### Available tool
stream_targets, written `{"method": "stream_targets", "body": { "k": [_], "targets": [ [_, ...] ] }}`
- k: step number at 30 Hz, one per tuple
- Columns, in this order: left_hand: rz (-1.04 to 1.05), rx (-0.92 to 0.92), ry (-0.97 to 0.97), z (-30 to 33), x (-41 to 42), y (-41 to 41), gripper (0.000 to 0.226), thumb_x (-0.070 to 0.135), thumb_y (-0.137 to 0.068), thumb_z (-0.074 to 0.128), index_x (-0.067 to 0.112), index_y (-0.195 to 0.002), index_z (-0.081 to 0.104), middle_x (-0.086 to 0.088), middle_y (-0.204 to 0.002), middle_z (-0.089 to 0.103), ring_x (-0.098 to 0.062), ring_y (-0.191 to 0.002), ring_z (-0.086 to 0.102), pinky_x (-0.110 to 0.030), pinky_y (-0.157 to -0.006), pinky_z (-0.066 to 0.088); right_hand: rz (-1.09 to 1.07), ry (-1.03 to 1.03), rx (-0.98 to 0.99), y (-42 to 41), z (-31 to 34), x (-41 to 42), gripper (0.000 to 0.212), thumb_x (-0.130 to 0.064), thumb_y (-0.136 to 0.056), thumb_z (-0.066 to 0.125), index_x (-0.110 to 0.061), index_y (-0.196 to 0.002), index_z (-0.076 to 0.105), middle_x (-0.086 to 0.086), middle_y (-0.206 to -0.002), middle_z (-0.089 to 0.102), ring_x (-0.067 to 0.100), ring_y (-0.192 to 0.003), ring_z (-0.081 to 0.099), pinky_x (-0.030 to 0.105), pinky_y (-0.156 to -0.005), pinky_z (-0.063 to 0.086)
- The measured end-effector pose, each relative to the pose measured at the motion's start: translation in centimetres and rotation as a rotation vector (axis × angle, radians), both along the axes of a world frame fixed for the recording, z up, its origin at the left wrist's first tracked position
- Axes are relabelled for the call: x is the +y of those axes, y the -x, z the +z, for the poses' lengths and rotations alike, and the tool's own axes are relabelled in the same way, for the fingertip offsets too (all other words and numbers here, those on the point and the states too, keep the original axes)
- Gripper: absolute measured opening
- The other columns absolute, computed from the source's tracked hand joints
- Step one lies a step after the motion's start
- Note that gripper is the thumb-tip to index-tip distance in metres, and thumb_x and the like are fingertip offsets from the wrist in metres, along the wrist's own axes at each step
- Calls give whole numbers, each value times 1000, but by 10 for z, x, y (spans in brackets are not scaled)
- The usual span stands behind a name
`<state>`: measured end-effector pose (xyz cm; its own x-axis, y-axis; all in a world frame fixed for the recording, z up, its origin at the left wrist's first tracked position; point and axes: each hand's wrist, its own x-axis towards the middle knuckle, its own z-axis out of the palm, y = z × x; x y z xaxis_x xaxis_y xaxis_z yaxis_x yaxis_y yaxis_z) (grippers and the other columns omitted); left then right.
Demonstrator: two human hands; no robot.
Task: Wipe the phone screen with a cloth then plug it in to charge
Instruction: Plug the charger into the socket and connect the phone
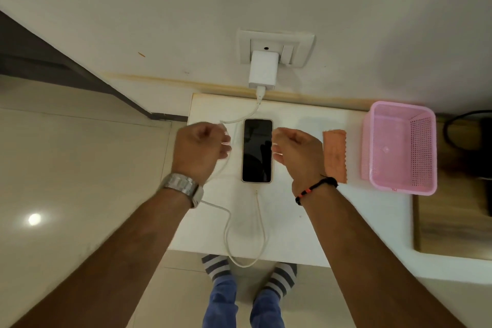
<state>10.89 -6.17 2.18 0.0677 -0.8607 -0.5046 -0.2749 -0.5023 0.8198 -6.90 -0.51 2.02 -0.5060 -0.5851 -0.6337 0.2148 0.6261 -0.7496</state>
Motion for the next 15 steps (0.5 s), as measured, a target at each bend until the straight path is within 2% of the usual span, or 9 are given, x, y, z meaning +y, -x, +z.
{"method": "stream_targets", "body": {
  "k": [3, 6, 8, 11, 15],
  "targets": [
    [73, 77, 80, 34, -31, 4, 21, 27, -94, 70, 9, -85, 77, -7, -78, 80, -24, -73, 79, -36, -66, 65, -45, 63, -167, 0, 32, -16, 3, -23, -88, 73, -21, -91, 74, -1, -88, 77, 16, -87, 74, 23, -73, 62],
    [-21, 99, 95, 57, -59, 21, 21, 32, -93, 73, 14, -84, 76, -11, -87, 81, -23, -81, 80, -38, -75, 66, -45, 85, -222, -5, 51, -33, 14, -25, -88, 73, -15, -98, 75, 6, -98, 78, 19, -90, 74, 30, -82, 62],
    [-102, 145, -2, 66, -73, 35, 26, 37, -91, 76, 11, -89, 75, -13, -94, 80, -24, -85, 80, -40, -81, 65, -32, 78, -244, -8, 57, -41, 20, -28, -89, 72, -14, -102, 74, 7, -103, 77, 20, -94, 74, 33, -86, 61],
    [-231, 196, -190, 69, -87, 54, 40, 38, -91, 76, 2, -108, 71, -16, -105, 79, -28, -94, 78, -44, -89, 63, -28, 52, -287, -12, 57, -45, 26, -31, -89, 72, -13, -108, 73, 6, -107, 77, 23, -101, 73, 36, -91, 60],
    [-229, 290, -307, 63, -92, 67, 45, 31, -93, 76, -2, -120, 66, -21, -112, 77, -35, -100, 77, -42, -83, 64, -37, 12, -314, -17, 55, -44, 17, -29, -90, 71, -14, -97, 74, 8, -107, 77, 23, -102, 73, 36, -92, 59]
  ]
}}
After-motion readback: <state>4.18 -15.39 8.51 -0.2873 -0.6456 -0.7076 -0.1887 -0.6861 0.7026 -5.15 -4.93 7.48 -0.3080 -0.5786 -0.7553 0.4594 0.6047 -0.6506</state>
